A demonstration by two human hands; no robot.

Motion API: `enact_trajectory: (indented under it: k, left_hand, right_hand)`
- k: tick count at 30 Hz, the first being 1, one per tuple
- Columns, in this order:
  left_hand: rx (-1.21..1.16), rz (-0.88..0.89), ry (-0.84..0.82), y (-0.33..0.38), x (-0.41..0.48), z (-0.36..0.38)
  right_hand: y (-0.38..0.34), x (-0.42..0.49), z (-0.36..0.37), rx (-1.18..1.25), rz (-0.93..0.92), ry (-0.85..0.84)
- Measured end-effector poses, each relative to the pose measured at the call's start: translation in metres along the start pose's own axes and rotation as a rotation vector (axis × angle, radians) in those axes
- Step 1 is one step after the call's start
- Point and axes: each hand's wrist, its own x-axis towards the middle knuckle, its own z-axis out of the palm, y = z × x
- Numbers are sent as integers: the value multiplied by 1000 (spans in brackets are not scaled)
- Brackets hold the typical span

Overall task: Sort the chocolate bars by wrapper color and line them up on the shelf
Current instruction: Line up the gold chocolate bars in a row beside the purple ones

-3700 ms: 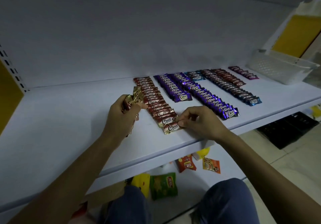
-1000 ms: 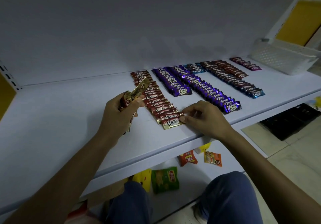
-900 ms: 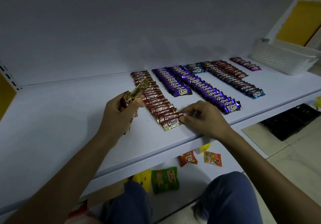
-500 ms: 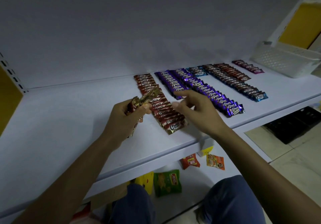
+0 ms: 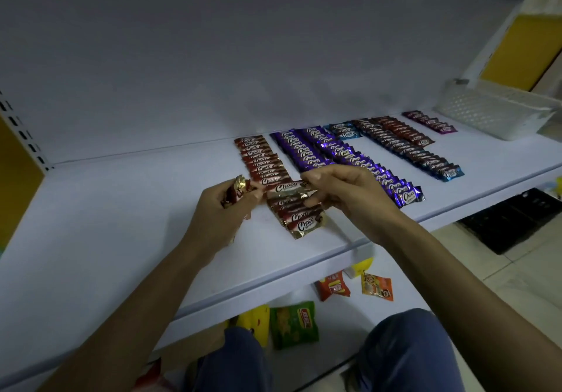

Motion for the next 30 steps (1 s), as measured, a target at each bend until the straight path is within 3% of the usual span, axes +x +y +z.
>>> enact_trajectory:
  k: [10,21,30]
  left_hand:
    - [2,33,17,0,-2,3]
    - [4,43,13,0,-2,2]
    - [31,57,6,-4,0,0]
  right_hand:
    - [22,-29,-31,-136,0,-55]
    - [32,-17,-31,-559,-60,-49]
    - [38,-12,-31,-620,-85,-21]
